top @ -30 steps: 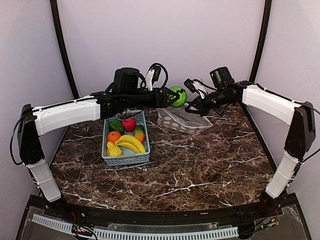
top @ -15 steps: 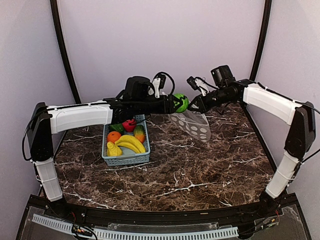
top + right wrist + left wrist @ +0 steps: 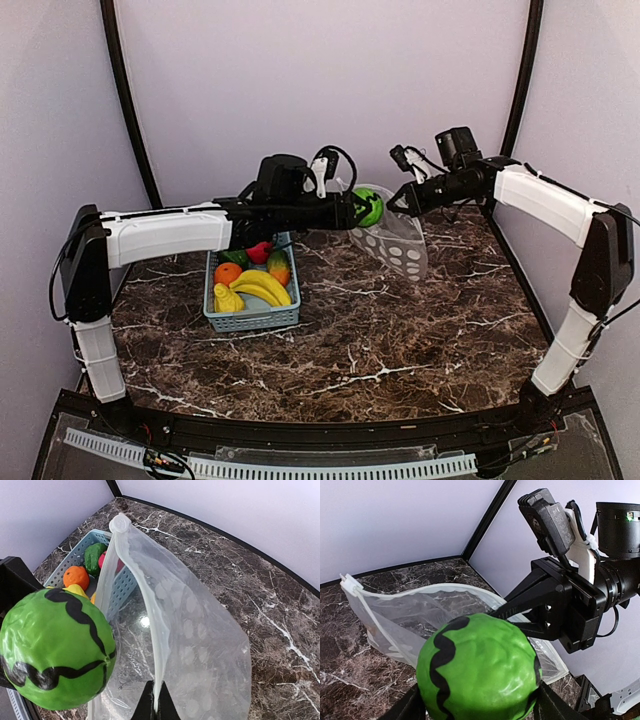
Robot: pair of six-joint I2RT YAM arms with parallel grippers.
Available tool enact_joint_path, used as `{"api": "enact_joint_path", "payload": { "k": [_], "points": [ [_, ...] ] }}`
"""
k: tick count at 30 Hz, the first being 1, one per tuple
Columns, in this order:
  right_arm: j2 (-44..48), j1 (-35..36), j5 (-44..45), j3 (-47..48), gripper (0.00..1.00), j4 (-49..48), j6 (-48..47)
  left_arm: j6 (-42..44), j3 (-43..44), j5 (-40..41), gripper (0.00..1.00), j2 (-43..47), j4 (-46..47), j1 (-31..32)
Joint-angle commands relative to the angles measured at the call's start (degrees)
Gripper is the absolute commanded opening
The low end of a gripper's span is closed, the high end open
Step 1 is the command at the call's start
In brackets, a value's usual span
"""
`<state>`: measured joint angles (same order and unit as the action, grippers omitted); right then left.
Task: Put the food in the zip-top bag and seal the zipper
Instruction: Place the fake fruit in the zipper food storage bag.
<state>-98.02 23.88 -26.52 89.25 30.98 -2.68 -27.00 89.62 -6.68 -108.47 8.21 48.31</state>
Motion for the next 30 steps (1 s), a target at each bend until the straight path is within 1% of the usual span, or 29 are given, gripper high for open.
{"api": "enact_joint_path", "payload": {
  "k": [1, 6, 8, 13, 15, 16, 17, 19, 20, 21, 22, 25, 27, 30],
  "points": [
    [1.55, 0.59, -3.87, 0.79, 0.0, -1.88, 0.34, 0.73, 0.75, -0.52, 0.26, -0.89, 0.78, 0.38],
    [3.02, 1.66, -4.25, 0.3, 0.0, -2.37, -0.47, 0.19, 4.04, 0.85, 0.26, -2.76, -2.54, 0.44],
    [3.61, 1.85, -4.16, 0.37, 0.0, -2.64, -0.4, -0.25, 5.68, 1.89, 0.26, -3.95, -5.63, 0.45],
    [4.59, 2.21, -4.87, 0.42, 0.0, -2.42, -0.31, -2.35, 7.18, 4.94, 0.26, -5.62, -7.39, 0.46],
    [4.6, 2.51, -5.95, -0.11, 0.0, -2.34, -0.54, -3.44, 7.98, 5.92, 0.3, -6.07, -7.8, 0.46],
    [4.51, 2.72, -6.45, -0.32, 0.0, -2.41, -0.69, -4.05, 8.44, 6.01, 0.35, -6.45, -7.84, 0.46],
    [4.43, 2.97, -6.8, -0.57, 0.0, -2.34, -0.74, -4.3, 9.4, 6.03, 0.38, -6.7, -7.89, 0.46],
    [4.22, 3.41, -7.54, -0.89, 0.0, -2.39, -0.76, -4.89, 10.78, 5.62, 0.52, -7.49, -7.66, 0.46],
    [4.09, 3.59, -7.98, -0.92, 0.0, -2.29, -0.75, -5.25, 11.11, 4.96, 0.55, -7.91, -7.17, 0.46],
    [4.09, 3.69, -8.09, -0.92, 0.0, -2.34, -0.67, -5.56, 11.7, 4.59, 0.6, -8.04, -6.85, 0.42],
    [4.07, 3.72, -8.06, -0.8, 0.0, -2.33, -0.52, -5.58, 11.88, 3.85, 0.63, -8.2, -6.16, 0.45],
    [4.07, 3.65, -5.46, -0.25, 0.0, -2.07, -0.59, -5.29, 12.78, 3.61, 0.78, -7.94, -6.23, 0.46],
    [3.94, 3.37, -2.36, 0.88, 0.0, -1.41, -1.15, -5.18, 12.92, 3.98, 0.84, -7.46, -7.14, 0.46],
    [3.76, 1.71, -1.52, 1.35, 0.0, -1.38, -0.77, -5.47, 12.51, 3.92, 0.89, -6.51, -7.6, 0.46]
  ]
}}
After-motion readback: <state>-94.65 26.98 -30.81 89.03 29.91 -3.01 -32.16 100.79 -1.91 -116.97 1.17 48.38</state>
